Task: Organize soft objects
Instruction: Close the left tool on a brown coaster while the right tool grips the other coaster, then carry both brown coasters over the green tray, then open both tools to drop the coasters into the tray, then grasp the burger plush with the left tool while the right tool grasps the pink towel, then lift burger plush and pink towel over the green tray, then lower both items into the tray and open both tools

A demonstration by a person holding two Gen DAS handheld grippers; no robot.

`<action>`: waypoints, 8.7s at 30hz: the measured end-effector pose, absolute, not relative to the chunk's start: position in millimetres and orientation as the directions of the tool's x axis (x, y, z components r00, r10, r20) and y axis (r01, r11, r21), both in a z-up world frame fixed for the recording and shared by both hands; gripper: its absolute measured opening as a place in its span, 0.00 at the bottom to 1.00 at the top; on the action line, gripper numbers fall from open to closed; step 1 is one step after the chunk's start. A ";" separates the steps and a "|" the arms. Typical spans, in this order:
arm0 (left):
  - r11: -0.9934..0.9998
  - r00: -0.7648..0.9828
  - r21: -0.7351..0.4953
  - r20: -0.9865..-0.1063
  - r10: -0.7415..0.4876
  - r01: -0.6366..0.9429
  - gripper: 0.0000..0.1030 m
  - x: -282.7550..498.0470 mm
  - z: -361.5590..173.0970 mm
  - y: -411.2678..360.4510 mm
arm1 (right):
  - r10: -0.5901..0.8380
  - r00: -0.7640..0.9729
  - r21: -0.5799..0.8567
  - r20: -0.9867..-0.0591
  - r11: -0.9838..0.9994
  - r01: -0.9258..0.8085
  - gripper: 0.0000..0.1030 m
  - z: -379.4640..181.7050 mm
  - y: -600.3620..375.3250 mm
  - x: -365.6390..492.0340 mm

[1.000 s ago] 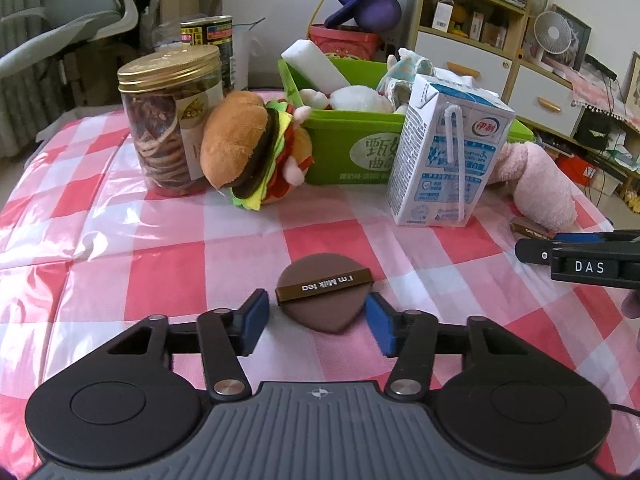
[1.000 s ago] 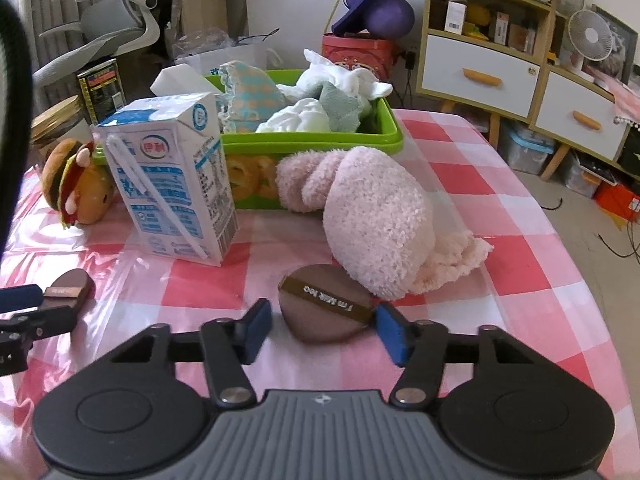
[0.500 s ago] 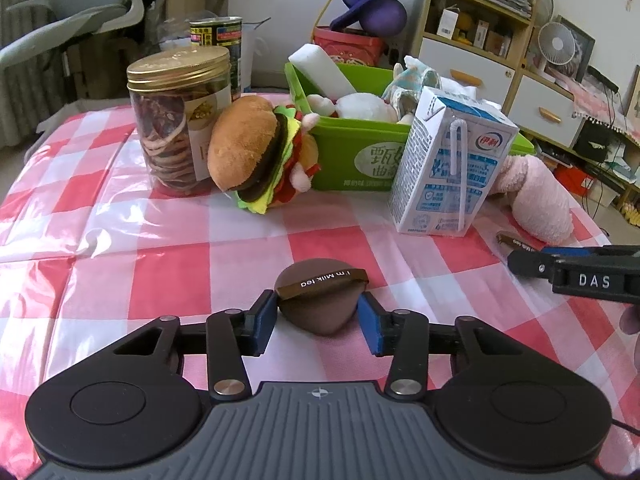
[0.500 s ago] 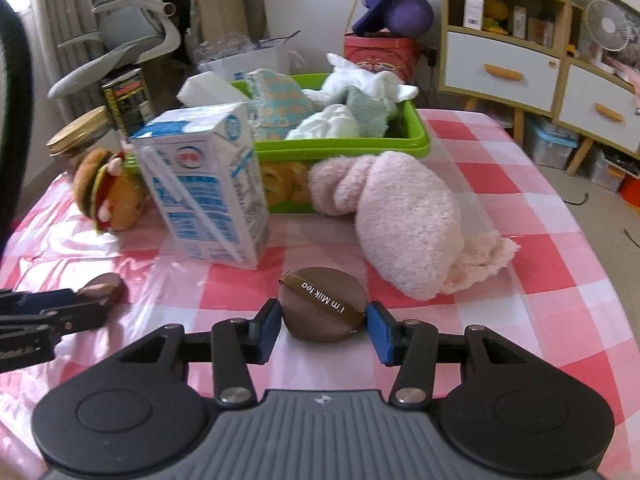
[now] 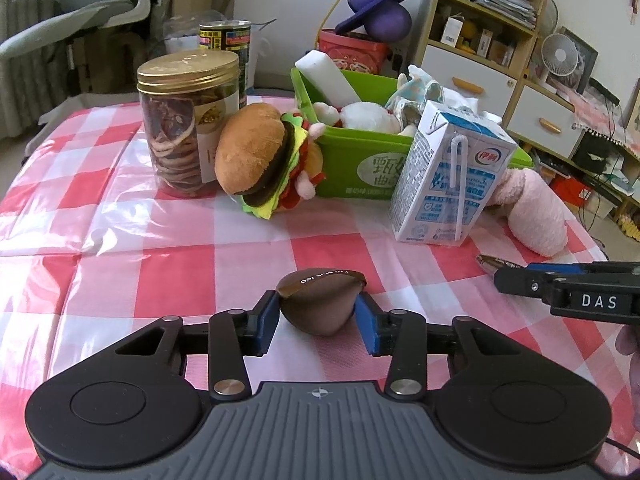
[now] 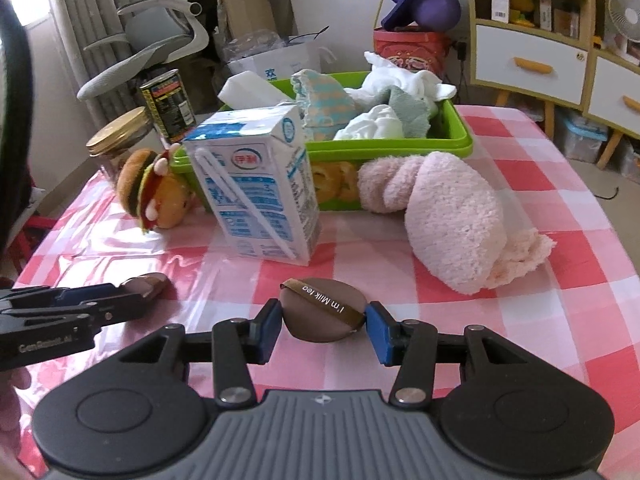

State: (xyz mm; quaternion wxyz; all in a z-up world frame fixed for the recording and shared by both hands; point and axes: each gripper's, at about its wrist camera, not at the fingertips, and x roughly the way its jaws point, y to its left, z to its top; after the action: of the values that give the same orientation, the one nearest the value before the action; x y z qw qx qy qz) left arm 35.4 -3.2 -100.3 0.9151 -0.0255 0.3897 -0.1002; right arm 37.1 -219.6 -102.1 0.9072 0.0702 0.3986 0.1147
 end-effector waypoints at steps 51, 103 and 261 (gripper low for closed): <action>0.901 0.754 -0.391 -0.529 -0.389 0.190 0.40 152.7 -20.7 -12.9 | 0.403 0.814 0.756 -0.418 0.652 0.066 0.23 -49.6 -305.4 128.0; 0.986 0.765 -0.163 -0.630 -0.134 0.038 0.95 63.0 -7.2 28.0 | 0.236 0.819 0.539 -0.523 0.836 0.102 0.77 8.6 -310.4 54.6; 0.931 0.690 -0.130 -0.639 -0.341 0.340 0.80 203.3 -5.5 -75.0 | 0.298 0.821 0.684 -0.487 0.715 0.146 0.41 -42.9 -334.1 134.4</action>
State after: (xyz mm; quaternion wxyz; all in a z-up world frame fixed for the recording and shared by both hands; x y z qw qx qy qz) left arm 203.2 -75.0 -5.5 0.9191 -0.0008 0.3477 -0.1852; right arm 134.4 -334.1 -42.9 0.8775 0.3749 0.2960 0.0434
